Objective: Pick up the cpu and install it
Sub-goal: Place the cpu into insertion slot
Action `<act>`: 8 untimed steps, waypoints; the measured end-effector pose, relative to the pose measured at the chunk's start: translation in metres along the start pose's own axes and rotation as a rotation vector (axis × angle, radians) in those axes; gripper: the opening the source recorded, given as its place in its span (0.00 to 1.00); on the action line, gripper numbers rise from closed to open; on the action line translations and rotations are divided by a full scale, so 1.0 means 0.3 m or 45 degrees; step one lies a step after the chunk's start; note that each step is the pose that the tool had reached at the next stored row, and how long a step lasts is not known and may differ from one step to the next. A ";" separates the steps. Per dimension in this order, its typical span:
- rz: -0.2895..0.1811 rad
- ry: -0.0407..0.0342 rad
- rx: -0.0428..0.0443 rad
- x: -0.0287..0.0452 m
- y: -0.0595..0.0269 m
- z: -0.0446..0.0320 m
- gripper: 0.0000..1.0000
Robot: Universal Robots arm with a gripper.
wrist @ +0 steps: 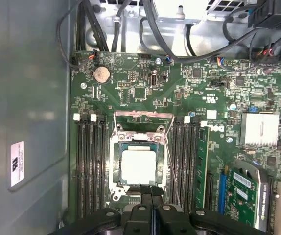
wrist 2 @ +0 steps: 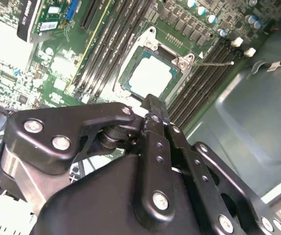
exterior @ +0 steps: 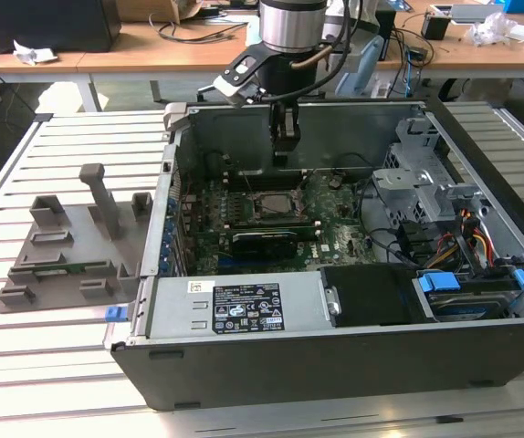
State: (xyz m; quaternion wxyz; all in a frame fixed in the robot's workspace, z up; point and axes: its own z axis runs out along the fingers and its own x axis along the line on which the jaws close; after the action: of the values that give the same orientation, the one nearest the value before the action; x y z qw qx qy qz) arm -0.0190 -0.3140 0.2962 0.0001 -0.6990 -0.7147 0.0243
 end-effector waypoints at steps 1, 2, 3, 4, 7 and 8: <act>0.000 -0.0001 0.000 0.000 0.000 0.000 0.11; 0.000 -0.0002 0.000 0.000 0.000 0.000 0.11; 0.000 -0.0002 0.000 0.000 0.000 0.000 0.11; 0.000 -0.0002 0.000 0.000 0.000 0.000 0.11; 0.000 -0.0001 0.000 0.000 0.000 0.000 0.11; 0.000 -0.0001 0.000 0.000 0.000 0.000 0.11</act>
State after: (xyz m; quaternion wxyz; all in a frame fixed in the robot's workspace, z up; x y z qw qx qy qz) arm -0.0190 -0.3140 0.2963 0.0001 -0.6990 -0.7147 0.0244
